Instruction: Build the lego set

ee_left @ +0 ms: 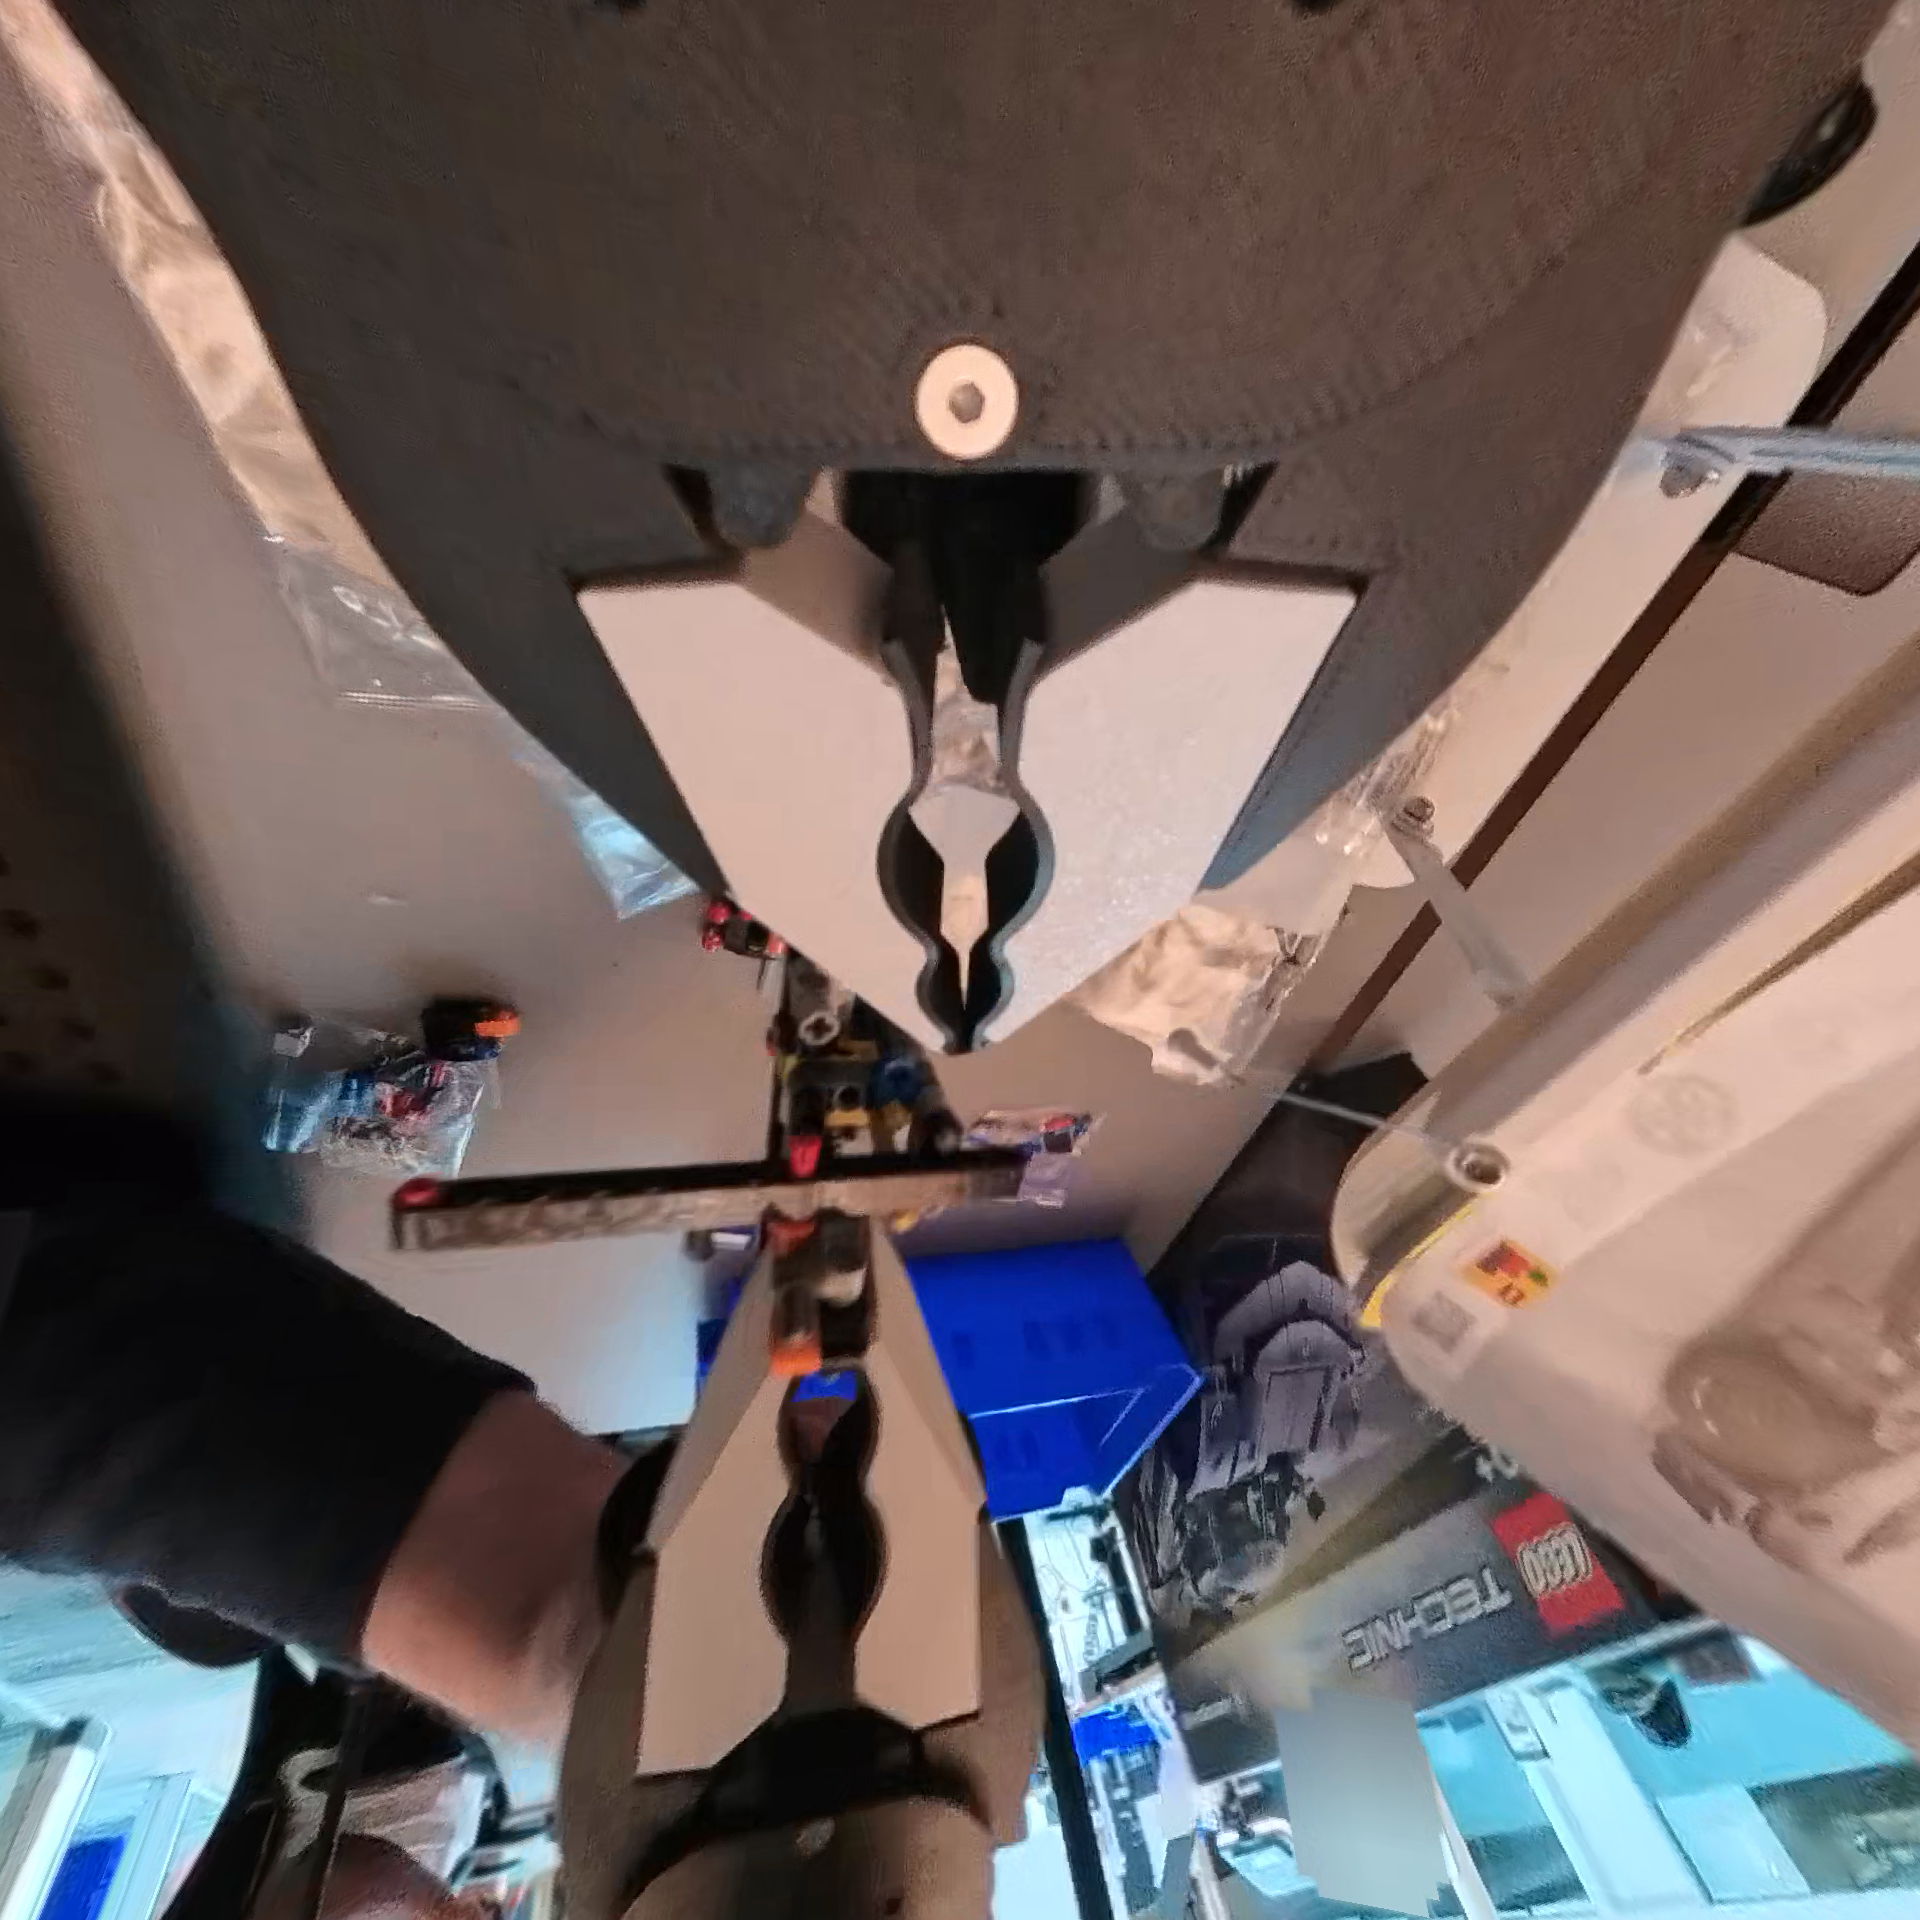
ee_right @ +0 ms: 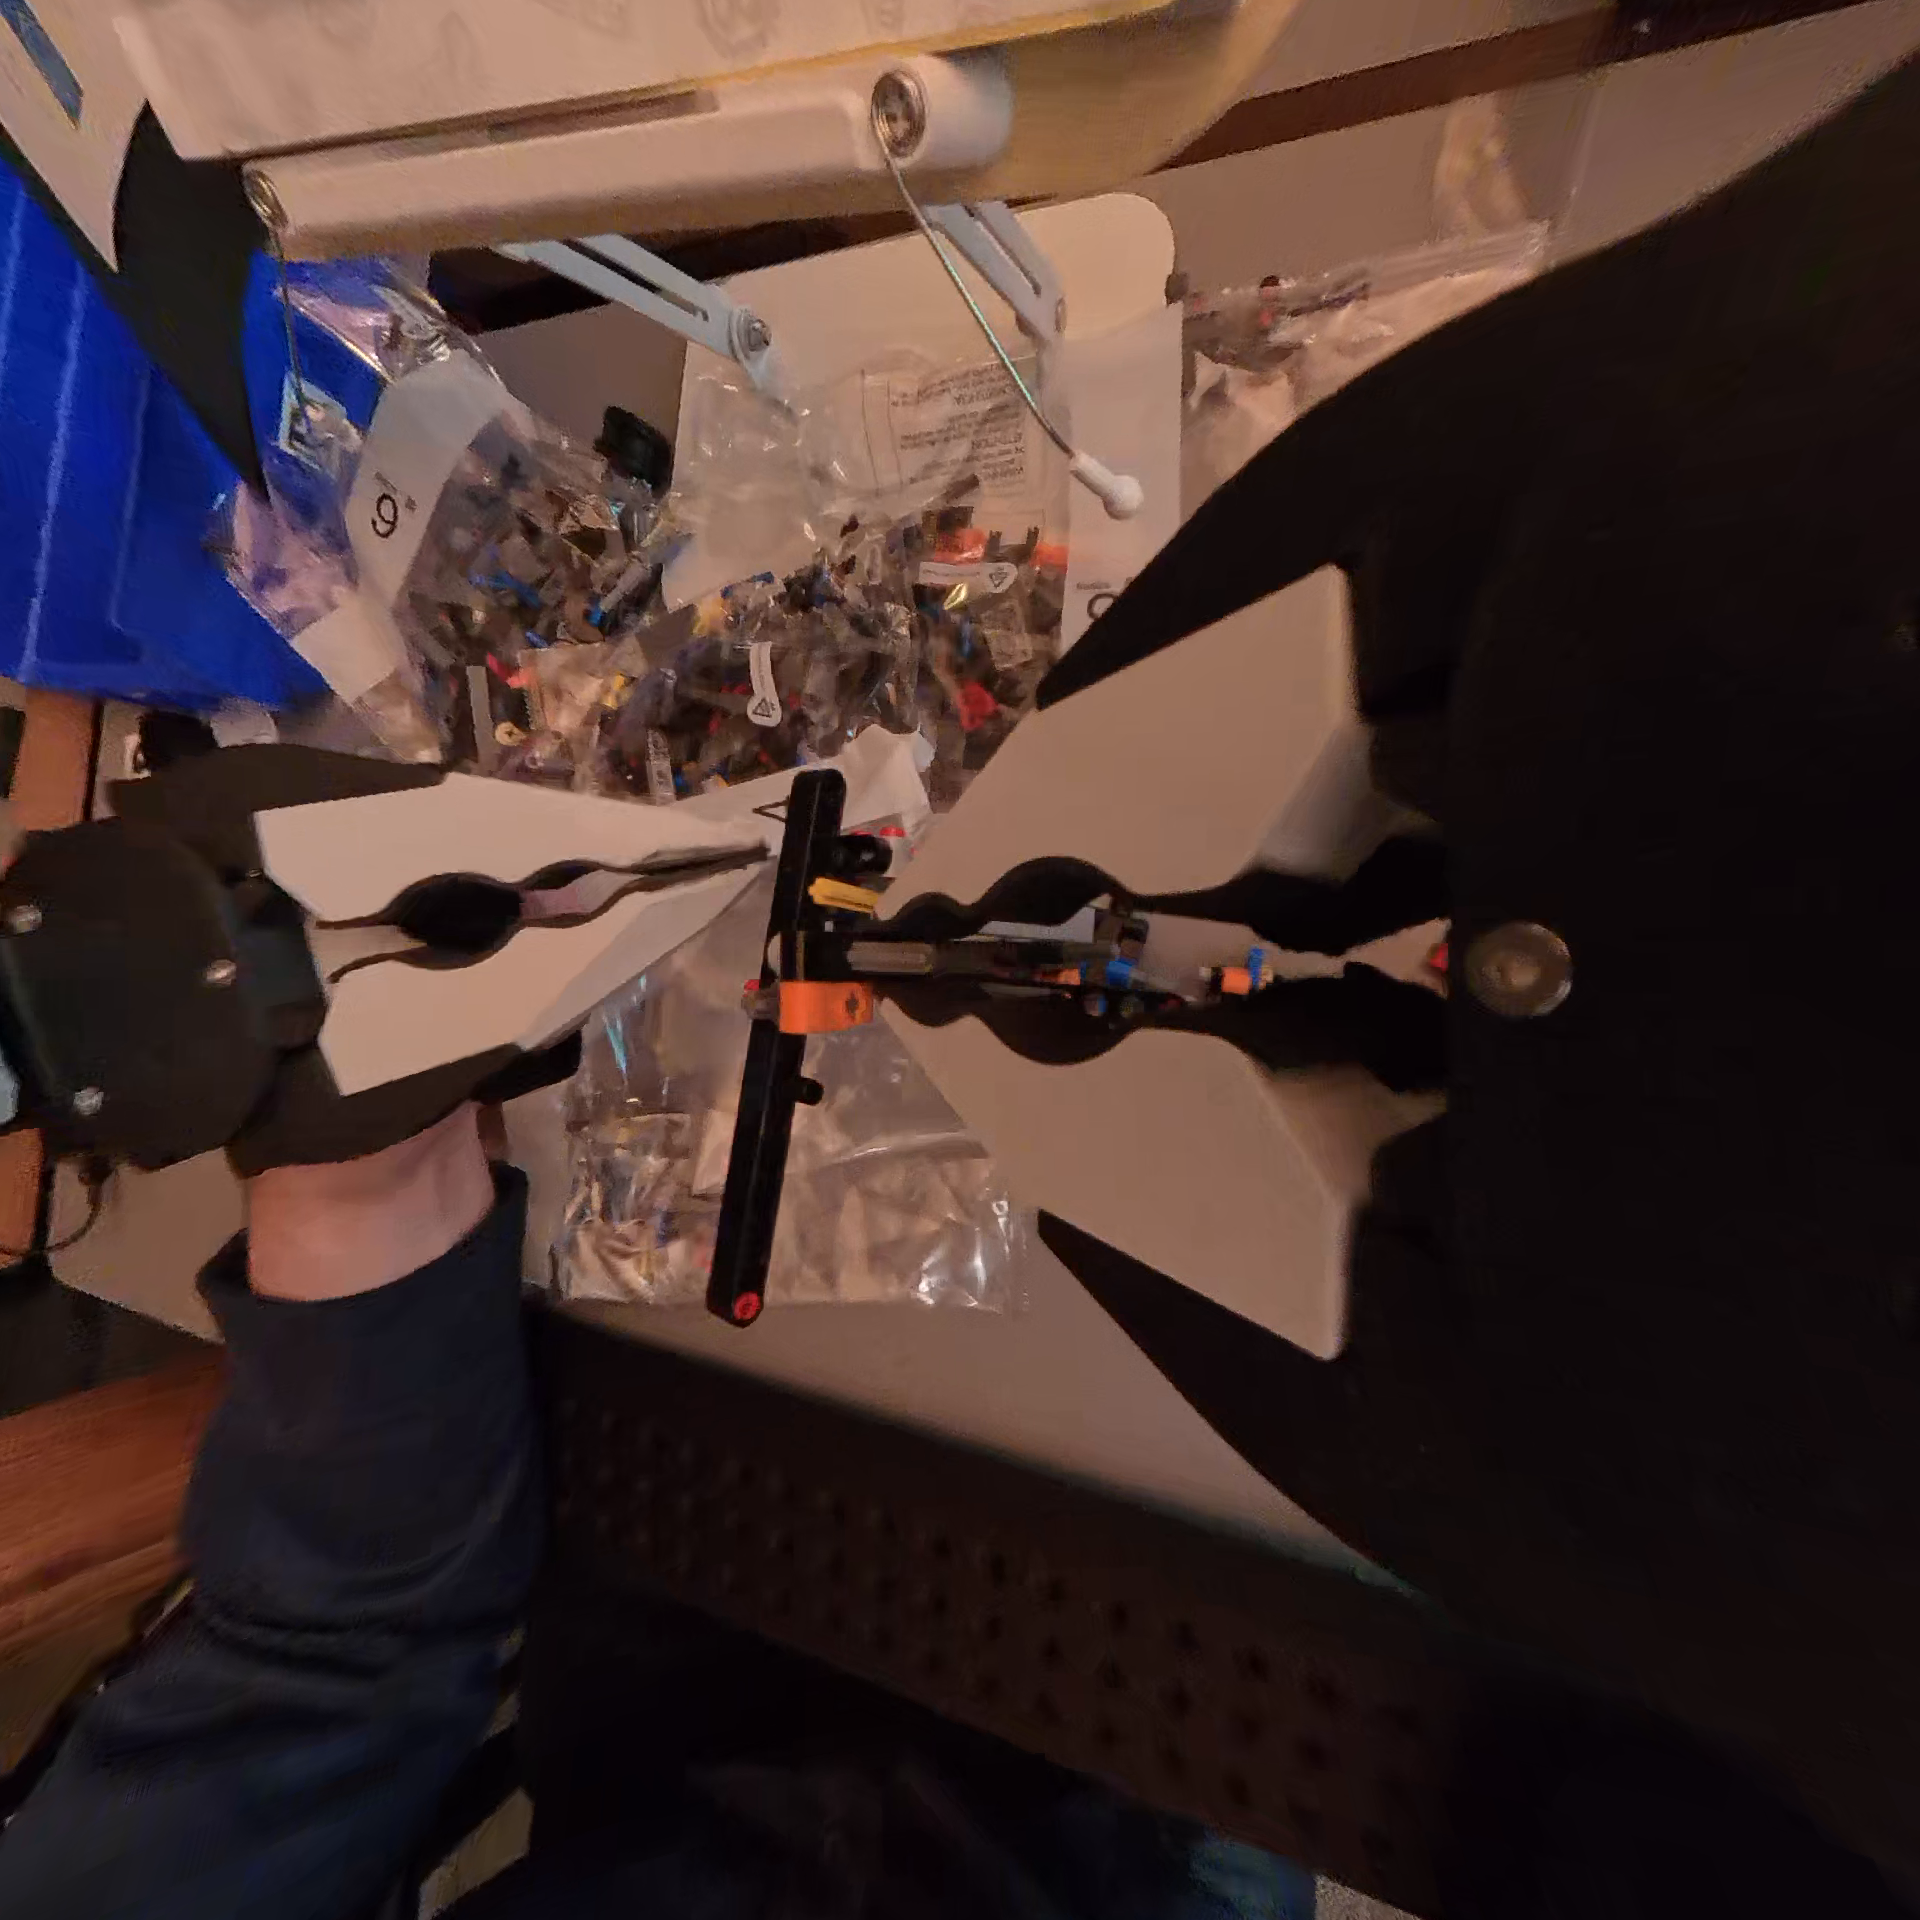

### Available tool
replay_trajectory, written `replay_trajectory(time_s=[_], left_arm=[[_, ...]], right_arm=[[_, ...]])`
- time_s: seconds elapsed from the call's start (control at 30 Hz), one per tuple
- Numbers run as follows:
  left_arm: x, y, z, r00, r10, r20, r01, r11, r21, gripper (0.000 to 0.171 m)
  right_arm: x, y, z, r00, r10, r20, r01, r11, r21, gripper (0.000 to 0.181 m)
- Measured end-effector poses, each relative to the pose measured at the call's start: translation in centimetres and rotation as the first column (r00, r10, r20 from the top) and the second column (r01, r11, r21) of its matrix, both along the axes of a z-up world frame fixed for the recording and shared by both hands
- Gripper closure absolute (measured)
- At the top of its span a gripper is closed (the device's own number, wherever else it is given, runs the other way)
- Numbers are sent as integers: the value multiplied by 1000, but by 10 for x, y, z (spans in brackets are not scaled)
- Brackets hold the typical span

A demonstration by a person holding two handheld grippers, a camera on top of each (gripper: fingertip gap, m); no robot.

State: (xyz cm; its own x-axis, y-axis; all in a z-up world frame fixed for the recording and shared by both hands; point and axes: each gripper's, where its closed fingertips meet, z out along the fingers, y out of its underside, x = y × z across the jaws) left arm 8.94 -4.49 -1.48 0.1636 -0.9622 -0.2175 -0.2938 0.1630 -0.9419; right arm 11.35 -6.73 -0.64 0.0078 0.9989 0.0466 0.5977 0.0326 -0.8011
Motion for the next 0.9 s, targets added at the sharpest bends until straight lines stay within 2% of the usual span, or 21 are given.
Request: replay_trajectory(time_s=[0.07,0.13,0.2,0.27,0.33,0.43,0.63,0.77,0.9], left_arm=[[4,-7,5,1000,-19,14,18,1000,15,171],[6,-9,5,999,-27,24,28,999,-33,158],[4,-6,4,999,-26,42,30,995,-95,154],[4,-4,5,995,-39,91,56,978,-201,125],[4,-5,3,992,-59,115,87,962,-260,121],[6,-9,-2,988,-97,118,126,955,-270,109],[13,-11,-13,993,-100,61,112,960,-256,121],[11,-10,-16,996,-90,14,91,981,-174,138],[9,-11,-14,996,-84,-16,82,993,-85,144]], right_arm=[[2,6,-7,999,-32,36,31,999,32,178],[2,11,-12,996,-50,74,45,996,78,178],[0,15,-12,994,-68,91,54,987,149,177],[-3,16,-12,992,-70,109,44,973,228,177],[-6,13,-13,990,-57,128,21,964,264,177],[-8,8,-16,989,-34,147,-7,963,269,177],[-15,7,-27,980,-24,200,-35,957,287,178],[-12,11,-27,982,-46,183,0,969,248,178],[-12,10,-22,991,-30,129,4,979,203,177]])
